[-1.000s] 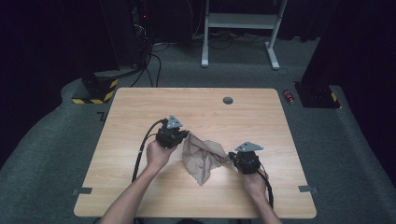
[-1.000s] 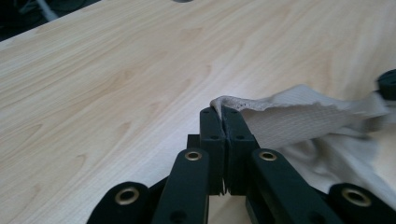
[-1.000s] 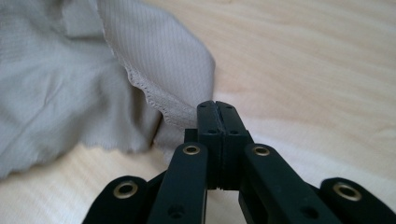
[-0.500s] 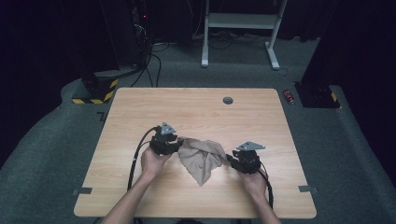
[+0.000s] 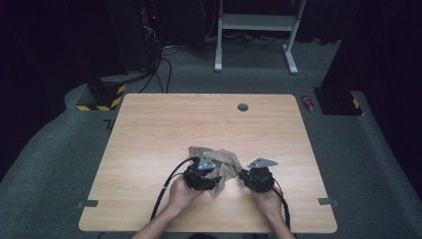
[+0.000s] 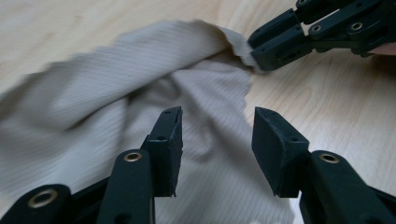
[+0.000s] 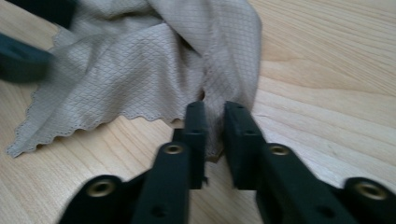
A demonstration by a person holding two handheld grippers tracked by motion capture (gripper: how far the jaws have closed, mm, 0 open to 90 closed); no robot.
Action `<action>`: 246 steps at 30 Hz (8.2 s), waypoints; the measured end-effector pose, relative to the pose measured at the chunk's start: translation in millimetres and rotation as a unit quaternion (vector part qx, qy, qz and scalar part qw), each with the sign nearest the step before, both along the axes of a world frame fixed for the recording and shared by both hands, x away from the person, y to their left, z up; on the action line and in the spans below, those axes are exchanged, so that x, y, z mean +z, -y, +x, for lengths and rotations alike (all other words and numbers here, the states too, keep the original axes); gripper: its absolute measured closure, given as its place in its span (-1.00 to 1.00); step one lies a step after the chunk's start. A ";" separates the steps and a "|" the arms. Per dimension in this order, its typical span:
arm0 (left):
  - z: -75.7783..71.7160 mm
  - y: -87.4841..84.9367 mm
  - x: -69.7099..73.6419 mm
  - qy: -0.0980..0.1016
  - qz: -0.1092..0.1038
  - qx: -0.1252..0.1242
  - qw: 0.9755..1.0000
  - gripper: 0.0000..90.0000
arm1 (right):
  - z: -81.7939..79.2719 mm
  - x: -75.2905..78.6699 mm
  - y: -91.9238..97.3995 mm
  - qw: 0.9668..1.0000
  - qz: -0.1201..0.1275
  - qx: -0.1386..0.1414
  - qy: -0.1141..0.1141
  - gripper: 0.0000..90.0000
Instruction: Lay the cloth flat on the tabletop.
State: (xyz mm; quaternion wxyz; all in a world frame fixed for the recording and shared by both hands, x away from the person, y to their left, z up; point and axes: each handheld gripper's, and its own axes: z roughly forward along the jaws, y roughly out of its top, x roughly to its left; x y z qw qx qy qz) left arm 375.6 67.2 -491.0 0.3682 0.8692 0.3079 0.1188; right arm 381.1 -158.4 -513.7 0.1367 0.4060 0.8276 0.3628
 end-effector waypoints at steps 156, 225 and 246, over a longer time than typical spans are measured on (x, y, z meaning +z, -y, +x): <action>6.0 -116.8 -1.6 -0.018 0.023 0.088 0.996 1.00 | 49.0 32.1 -33.3 0.999 -0.049 0.009 0.014 0.96; 48.7 -83.4 -15.8 -0.013 0.070 0.115 0.991 0.68 | 61.7 7.1 -24.4 0.996 -0.084 -0.025 -0.018 0.87; 30.9 -90.0 -12.3 -0.003 0.059 0.115 0.992 0.35 | 54.6 15.9 -14.7 0.998 -0.060 -0.031 -0.003 0.67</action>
